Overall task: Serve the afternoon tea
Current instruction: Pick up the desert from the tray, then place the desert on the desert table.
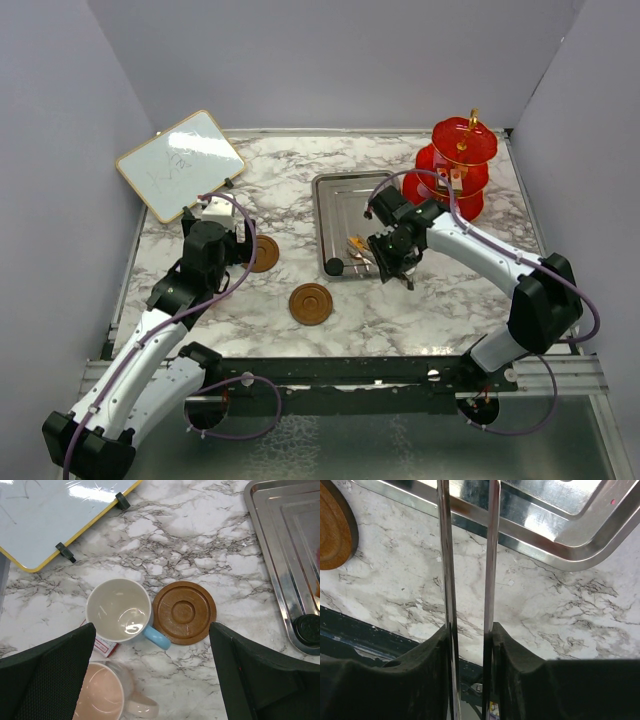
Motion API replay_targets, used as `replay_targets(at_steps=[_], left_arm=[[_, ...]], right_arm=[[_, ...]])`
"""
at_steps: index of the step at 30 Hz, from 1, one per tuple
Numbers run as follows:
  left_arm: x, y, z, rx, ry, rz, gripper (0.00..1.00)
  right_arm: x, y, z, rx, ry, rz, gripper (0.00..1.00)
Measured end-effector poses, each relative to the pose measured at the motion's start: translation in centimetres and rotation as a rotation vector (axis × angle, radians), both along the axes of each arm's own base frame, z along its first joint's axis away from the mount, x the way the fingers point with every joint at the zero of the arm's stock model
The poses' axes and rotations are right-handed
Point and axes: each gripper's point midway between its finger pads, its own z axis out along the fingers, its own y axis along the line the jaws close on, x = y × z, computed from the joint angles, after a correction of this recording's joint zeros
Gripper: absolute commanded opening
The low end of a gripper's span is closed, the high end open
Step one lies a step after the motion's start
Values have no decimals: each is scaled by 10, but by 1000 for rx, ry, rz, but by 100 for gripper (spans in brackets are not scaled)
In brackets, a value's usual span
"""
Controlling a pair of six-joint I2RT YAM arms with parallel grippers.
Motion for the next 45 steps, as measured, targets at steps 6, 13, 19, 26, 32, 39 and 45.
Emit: replay_targets(at_steps=[6,13,19,26,32,39,45], left_arm=[[0,0,0,0,1,0,99],[0,0,0,0,1,-1,99],[0,0,0,0,2,-2,99],[0,-1,-1,1,5,-3,99],[0,-2,-2,-1,7,-7,99],[0,-2,-2,-1,9,-10,99],[0,-2,-3,0,10,-9,99]], right_arm=[[9,3,17,20,-54,-8,23],[24,6,61,78,-183,-34,20],[43,6,113,118,-333,-73,19],[69,-11,169,100,-509,-169,18],[93,-45,191,89,-574,-291,18],[100,-65,195,67,-586,-340,18],[101,-74,196,52,-589,-348,18]])
